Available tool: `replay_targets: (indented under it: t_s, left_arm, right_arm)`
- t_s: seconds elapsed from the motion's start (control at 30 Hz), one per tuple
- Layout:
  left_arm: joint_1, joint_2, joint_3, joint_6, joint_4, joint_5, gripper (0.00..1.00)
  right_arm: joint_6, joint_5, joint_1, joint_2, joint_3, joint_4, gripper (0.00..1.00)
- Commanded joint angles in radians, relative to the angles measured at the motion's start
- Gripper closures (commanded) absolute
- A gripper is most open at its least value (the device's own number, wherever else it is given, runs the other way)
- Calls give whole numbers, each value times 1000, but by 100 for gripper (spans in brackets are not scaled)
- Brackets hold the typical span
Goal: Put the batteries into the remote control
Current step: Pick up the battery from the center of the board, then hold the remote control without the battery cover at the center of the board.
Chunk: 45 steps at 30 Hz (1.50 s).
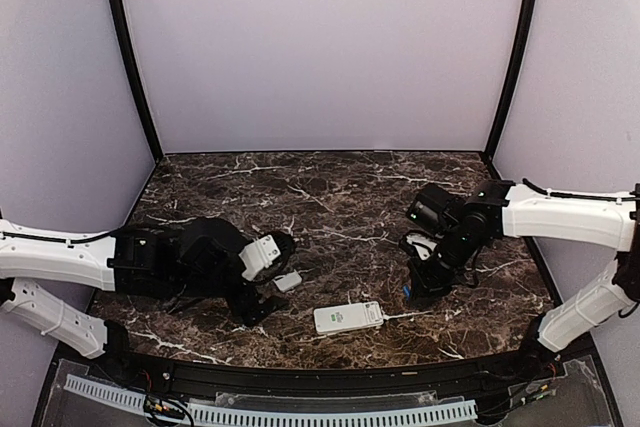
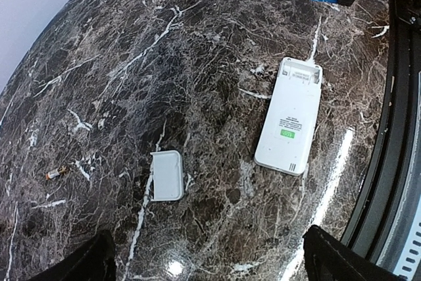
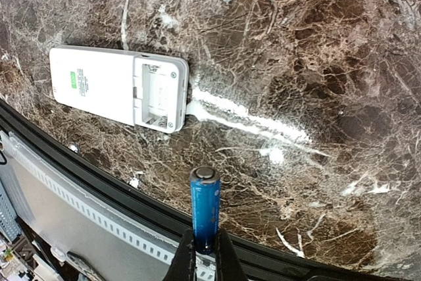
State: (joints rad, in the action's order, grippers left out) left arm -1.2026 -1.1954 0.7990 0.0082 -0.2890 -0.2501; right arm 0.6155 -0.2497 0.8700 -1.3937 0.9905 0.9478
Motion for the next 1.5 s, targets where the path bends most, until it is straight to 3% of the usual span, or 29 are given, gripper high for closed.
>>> replay_targets:
  t_s: [0.0, 0.27, 0.43, 0.77, 0.87, 1.13, 1.47]
  left_arm:
    - [0, 82, 15, -102, -82, -19, 1]
    - [0, 216, 52, -203, -214, -63, 1]
    - [0, 322, 7, -266, -192, -68, 2]
    - [0, 277, 48, -280, -219, -79, 1]
    - [-1, 227, 15, -222, -157, -71, 1]
    - [-6, 40, -161, 38, 239, 54, 1]
    - [-9, -402, -44, 174, 478, 167, 1]
  right_arm:
    - [25, -16, 12, 29, 11, -1, 100]
    - [-8, -25, 15, 54, 6, -41, 100]
    - [-82, -12, 15, 29, 32, -28, 100]
    - [-144, -35, 14, 43, 40, -71, 100]
    - [-149, -60, 14, 26, 36, -69, 100]
    - [-138, -120, 14, -23, 55, -48, 100]
    - [-177, -164, 3, -67, 44, -48, 100]
